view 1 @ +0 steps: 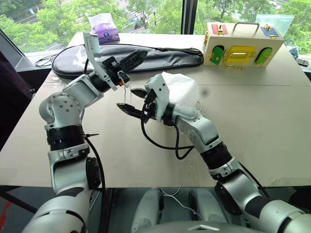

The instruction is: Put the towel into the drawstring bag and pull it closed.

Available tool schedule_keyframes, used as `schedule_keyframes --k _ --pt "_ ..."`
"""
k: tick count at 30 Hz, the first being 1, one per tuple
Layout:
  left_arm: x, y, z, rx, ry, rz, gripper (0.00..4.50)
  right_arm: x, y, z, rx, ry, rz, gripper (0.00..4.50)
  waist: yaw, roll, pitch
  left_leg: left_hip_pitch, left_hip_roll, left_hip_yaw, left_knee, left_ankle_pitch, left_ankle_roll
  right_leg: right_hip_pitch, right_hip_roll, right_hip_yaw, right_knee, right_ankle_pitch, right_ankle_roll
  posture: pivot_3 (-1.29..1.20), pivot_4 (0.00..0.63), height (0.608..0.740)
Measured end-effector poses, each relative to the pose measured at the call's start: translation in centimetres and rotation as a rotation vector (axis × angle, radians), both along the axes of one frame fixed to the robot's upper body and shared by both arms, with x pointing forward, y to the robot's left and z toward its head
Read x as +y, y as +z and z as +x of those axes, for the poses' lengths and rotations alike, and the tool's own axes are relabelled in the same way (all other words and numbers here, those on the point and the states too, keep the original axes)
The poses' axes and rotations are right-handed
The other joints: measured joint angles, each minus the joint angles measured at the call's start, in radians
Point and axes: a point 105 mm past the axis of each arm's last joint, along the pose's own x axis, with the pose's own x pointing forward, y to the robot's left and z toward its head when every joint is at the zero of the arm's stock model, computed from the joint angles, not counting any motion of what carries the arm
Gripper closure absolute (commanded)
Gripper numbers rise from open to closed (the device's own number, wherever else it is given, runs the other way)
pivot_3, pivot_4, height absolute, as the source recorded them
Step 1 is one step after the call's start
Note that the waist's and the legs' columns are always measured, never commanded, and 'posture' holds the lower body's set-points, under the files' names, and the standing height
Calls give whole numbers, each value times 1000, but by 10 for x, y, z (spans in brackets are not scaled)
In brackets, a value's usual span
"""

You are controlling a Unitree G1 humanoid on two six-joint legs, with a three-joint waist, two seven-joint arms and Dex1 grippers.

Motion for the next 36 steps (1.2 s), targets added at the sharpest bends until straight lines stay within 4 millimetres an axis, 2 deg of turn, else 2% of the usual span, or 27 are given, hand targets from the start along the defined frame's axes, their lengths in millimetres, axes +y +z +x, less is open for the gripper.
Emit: schedule_keyframes --k 1,7,9,10,13,17,26,36 --pt "0 0 0 0 0 0 2616 0 0 0 0 0 0 751 0 0 0 0 0 0 0 0 0 0 0 0 0 0 0 0 150 740" --pt "0 -1 0 7 0 1 2647 -1 0 2 1 -18 2 3316 0 0 0 0 0 0 0 0 0 0 0 0 0 0 0 0 150 740" --pt "0 -1 0 7 0 2 2647 -1 0 2 1 -20 3 4295 0 0 0 0 0 0 0 0 0 0 0 0 0 0 0 0 150 740" --pt "0 0 0 6 0 2 2647 -1 1 2 0 -20 4 4409 0 0 0 0 0 0 0 0 0 0 0 0 0 0 0 0 150 740" --pt "-1 0 0 3 -1 4 2647 -2 7 0 -10 -13 26 4409 0 0 0 0 0 0 0 0 0 0 -1 0 0 0 0 0 150 740" --pt "0 0 0 2 2 6 2647 -4 29 -11 -58 22 90 4409 0 0 0 0 0 0 0 0 0 0 -1 0 0 0 0 0 150 740" --pt "2 -2 3 -10 29 34 2647 -7 52 -33 -156 120 146 4409 0 0 0 0 0 0 0 0 0 0 0 0 0 0 0 0 150 740" --pt "0 -11 4 -9 26 77 2647 -19 63 -30 -179 106 190 4409 0 0 0 0 0 0 0 0 0 0 -1 0 0 0 0 0 150 740"
